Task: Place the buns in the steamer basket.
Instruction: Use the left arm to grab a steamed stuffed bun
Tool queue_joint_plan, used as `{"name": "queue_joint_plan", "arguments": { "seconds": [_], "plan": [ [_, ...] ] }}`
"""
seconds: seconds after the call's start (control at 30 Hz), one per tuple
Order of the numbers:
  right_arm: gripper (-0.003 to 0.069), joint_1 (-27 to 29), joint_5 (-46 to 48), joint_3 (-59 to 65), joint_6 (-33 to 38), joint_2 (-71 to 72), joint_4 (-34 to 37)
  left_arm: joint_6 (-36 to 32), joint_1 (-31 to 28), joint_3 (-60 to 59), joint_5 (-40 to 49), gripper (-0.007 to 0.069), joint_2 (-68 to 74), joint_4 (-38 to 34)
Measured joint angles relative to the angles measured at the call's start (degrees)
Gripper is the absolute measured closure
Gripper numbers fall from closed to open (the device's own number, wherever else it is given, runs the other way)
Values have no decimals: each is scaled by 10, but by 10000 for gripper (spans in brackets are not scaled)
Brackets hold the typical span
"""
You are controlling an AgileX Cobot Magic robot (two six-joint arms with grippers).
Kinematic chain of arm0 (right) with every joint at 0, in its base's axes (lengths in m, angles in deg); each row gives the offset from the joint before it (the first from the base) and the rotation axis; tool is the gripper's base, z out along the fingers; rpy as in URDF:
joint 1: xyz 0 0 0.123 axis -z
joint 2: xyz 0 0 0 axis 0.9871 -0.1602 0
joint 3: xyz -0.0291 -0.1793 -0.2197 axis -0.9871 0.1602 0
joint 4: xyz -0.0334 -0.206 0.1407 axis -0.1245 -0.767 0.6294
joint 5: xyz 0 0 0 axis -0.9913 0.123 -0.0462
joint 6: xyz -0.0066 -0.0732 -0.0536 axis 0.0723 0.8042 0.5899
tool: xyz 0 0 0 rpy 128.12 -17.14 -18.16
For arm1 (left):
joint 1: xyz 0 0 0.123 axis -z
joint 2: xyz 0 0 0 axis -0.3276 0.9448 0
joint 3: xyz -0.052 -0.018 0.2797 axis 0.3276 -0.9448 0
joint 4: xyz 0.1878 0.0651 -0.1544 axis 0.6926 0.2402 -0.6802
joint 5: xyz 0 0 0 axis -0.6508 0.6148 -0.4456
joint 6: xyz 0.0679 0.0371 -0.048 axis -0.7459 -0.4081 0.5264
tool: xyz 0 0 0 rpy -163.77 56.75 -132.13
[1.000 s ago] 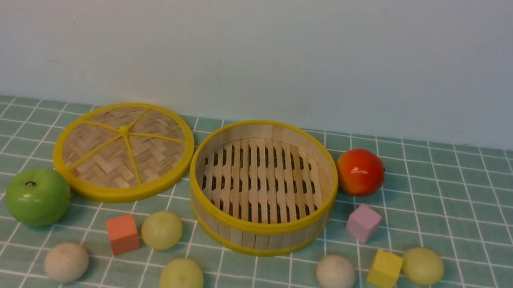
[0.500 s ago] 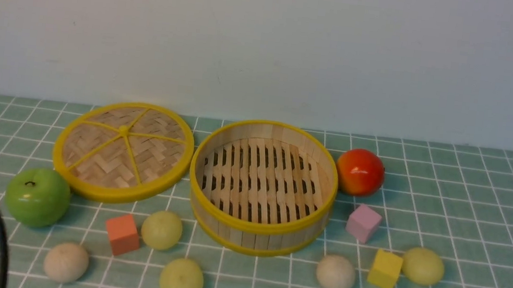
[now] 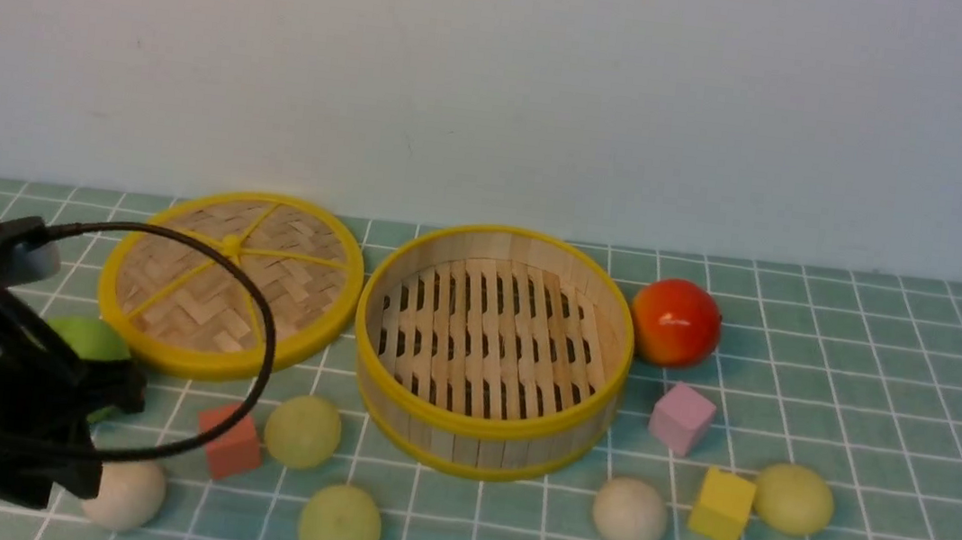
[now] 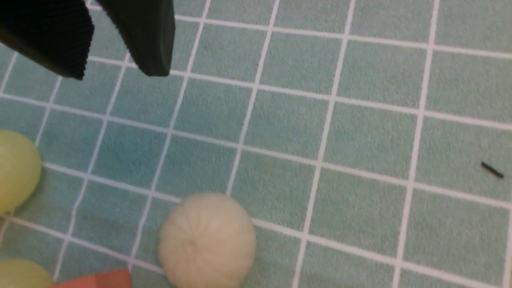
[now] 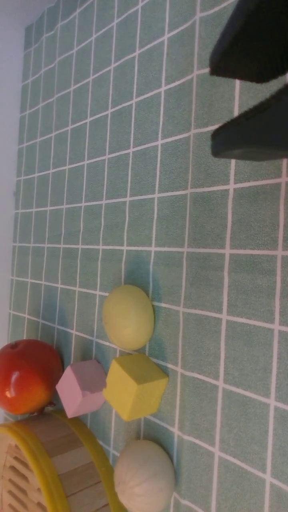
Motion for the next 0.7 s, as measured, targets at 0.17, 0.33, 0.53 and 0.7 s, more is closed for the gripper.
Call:
{"name": "queue_joint_plan", "arguments": {
  "seconds": [0.17, 0.33, 0.53, 0.7],
  "plan": [
    [421, 0, 0, 0, 0, 0, 0, 15, 0, 19, -28, 386, 55, 26],
    [421, 0, 0, 0, 0, 0, 0, 28, 0, 21, -48, 386, 82, 30],
    [421, 0, 0, 0, 0, 0, 0, 53, 0, 27, -58, 372, 101, 65],
    [421, 0, 0, 0, 0, 0, 0, 69, 27, 28, -63, 354, 110, 91]
  ]
}}
